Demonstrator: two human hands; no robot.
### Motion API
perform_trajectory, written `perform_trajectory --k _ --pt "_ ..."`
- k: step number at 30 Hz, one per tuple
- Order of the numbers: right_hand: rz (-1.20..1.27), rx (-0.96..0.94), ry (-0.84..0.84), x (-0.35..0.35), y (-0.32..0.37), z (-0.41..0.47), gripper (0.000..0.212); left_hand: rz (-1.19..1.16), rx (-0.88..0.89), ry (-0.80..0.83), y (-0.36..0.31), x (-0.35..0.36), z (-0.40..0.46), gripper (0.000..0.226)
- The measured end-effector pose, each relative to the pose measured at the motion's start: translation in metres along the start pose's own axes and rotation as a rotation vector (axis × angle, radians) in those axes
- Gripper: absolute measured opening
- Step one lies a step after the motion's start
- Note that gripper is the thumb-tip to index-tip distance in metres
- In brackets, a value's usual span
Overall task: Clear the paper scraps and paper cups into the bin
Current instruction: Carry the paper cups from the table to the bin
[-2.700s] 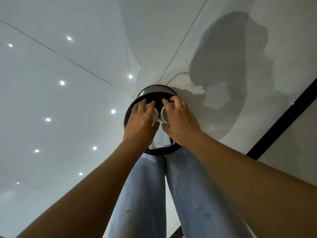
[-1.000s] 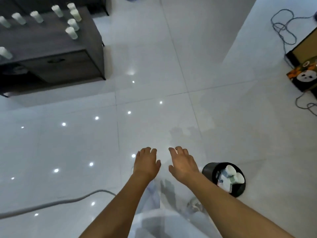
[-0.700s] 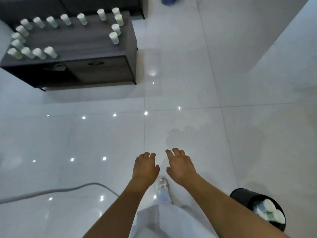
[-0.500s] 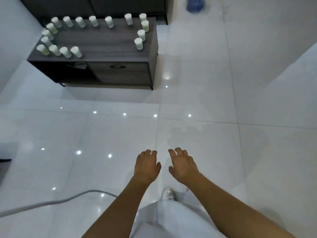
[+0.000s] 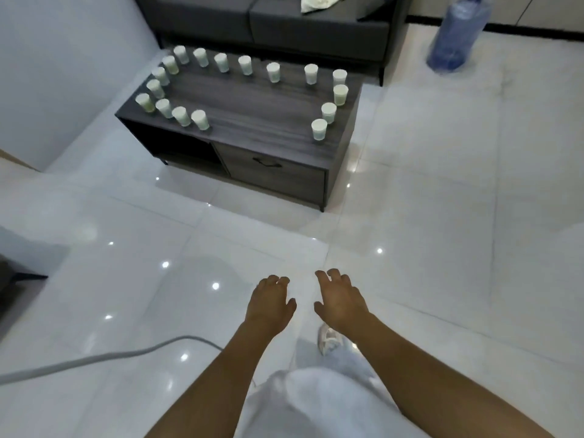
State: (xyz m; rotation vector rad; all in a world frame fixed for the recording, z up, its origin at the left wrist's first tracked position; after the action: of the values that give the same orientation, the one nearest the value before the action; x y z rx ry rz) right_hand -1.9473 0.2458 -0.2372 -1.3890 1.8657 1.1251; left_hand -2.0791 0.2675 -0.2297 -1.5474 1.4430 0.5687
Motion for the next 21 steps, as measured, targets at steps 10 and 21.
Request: perform_trajectory --k 10,21 --pt "-0.051 -0.089 0.054 -0.081 0.041 0.147 0.06 -0.09 -0.138 -0.024 0.049 -0.086 0.113 0.05" --pt "-0.062 -0.107 0.066 -0.152 0.173 0.35 0.061 -0.121 -0.17 -0.085 0.182 -0.235 0.28 0.051"
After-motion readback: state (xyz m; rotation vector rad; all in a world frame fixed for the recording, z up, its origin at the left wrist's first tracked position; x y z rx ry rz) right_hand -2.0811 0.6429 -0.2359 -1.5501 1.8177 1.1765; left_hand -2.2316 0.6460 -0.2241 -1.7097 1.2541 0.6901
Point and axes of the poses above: each hand's wrist, its own z-axis towards the middle knuckle, its own x-axis out of the palm, y = z × x, the point moved 9 cm from there along z, towards the middle knuckle, and after that the axes turned 3 degrees about -z, right-handed, at the moved point
